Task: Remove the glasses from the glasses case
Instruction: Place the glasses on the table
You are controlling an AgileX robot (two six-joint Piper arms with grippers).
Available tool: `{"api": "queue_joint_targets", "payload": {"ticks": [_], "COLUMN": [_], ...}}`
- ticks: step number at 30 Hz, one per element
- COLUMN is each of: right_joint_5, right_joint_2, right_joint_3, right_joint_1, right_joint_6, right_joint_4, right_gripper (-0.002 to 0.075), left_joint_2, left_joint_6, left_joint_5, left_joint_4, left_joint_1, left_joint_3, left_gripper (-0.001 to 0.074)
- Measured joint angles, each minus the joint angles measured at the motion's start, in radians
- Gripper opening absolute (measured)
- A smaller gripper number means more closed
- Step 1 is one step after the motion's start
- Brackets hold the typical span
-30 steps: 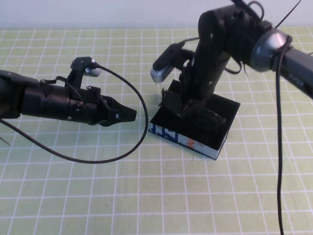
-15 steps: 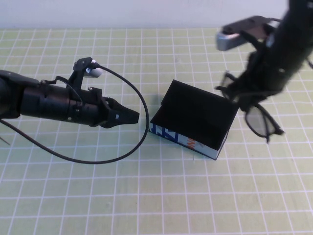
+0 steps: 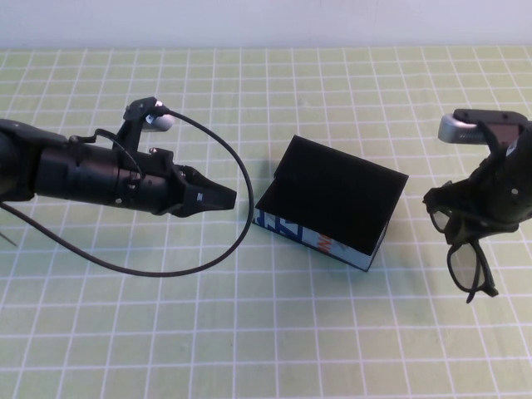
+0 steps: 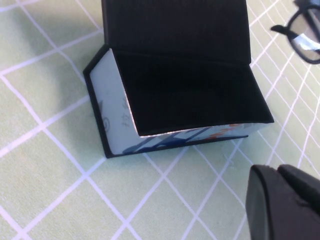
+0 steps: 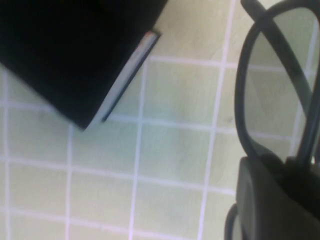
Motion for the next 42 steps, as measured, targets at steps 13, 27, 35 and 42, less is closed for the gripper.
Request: {"api": "queue_joint_targets", "payload": {"ticks": [13, 27, 35, 42], "right_joint_5": [-0.085, -0.036, 0.165, 0.238], "right_joint_2": [0.145, 0.157, 0.153, 0.049], "right_joint_3": [0.000, -0.039, -0.123, -0.125], "right_joint_1": [-0.020, -0.020, -0.020, -0.020], "right_joint_6": [0.002, 0.005, 0.032, 0.032], "right_joint_4": [0.027, -0.007, -0.107, -0.120], "right_gripper": [0.0055, 0.0340, 0.0254, 0.0054], "left_joint_2": [0.000, 0.000, -0.049, -0.193], "left_joint_6": [0.000, 0.000, -0.028, -0.084], "left_joint_5": [0.000, 0.002, -0.026, -0.140], "left_joint_4": [0.002, 0.002, 0.030, 0.089], "left_joint_1": [0.000, 0.000, 0.000, 0.000], "left_joint_3": [0.000, 0.000, 0.000, 0.000], "left_gripper": [-0.0004, -0.0004, -0.0004, -0.0004]}}
